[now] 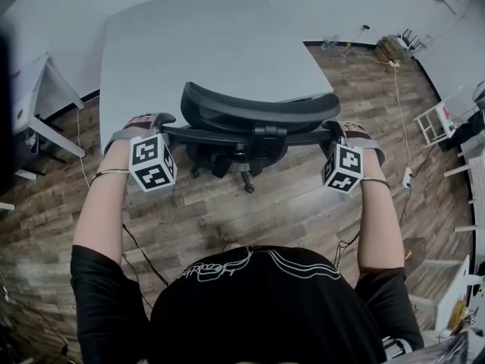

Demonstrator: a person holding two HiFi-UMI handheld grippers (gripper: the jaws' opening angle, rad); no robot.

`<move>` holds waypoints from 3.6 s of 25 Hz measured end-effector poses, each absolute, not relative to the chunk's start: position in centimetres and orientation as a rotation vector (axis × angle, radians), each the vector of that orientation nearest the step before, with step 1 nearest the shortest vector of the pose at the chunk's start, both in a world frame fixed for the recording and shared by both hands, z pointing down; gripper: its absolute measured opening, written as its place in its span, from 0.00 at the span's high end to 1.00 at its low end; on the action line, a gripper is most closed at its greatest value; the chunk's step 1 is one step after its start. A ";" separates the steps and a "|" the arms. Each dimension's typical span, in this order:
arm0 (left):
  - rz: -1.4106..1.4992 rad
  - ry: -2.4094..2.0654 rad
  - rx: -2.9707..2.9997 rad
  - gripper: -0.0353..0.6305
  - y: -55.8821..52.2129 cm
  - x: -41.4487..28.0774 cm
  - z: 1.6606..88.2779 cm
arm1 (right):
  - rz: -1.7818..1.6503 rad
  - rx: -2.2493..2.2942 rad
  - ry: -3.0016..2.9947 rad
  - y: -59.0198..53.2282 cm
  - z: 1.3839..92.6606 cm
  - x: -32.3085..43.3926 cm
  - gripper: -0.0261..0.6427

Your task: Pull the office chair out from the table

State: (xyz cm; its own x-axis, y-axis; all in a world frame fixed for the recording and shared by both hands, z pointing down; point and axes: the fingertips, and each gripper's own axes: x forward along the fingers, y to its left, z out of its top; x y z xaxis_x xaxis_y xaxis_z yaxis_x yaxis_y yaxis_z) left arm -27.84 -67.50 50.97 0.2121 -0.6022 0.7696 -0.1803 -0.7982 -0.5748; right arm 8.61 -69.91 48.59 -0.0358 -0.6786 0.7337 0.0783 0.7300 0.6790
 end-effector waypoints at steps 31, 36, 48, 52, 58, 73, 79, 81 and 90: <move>-1.791 1.002 -1.972 0.69 -53.2 -27.5 51.6 | -0.748 0.497 -1.564 -57.5 48.5 9.3 0.69; -1.785 1.021 -1.968 0.69 -49.6 -27.5 52.0 | -0.759 0.485 -1.565 -54.6 48.8 9.3 0.69; -1.758 1.081 -1.901 0.69 -38.5 -25.6 52.4 | -0.863 0.508 -1.600 -45.5 48.8 10.8 0.69; -1.803 1.058 -1.917 0.69 -37.3 -25.4 51.8 | -0.858 0.485 -1.595 -45.2 47.6 11.0 0.69; -1.738 1.098 -1.898 0.69 -30.8 -22.9 52.2 | -0.922 0.495 -1.642 -39.5 48.0 12.8 0.68; -1.758 1.073 -1.953 0.71 -18.9 -18.6 52.4 | -0.984 0.479 -1.676 -29.9 47.7 16.0 0.68; -1.740 1.079 -1.947 0.71 -15.4 -18.0 52.4 | -1.009 0.504 -1.699 -26.3 47.6 16.4 0.67; -1.721 1.085 -1.942 0.71 -14.4 -17.9 52.5 | -1.008 0.519 -1.702 -25.1 47.6 16.5 0.67; -1.642 1.097 -1.946 0.71 -9.8 -16.8 52.3 | -1.014 0.631 -1.720 -20.6 47.6 17.2 0.66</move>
State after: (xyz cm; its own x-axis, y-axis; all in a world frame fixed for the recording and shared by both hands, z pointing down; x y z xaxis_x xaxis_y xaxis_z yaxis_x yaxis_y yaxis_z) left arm -16.82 -9.84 52.30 0.0194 -0.7504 0.6607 -0.3232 -0.6300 -0.7061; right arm 17.17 -20.65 47.56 -0.3636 -0.7908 0.4924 0.0482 0.5119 0.8577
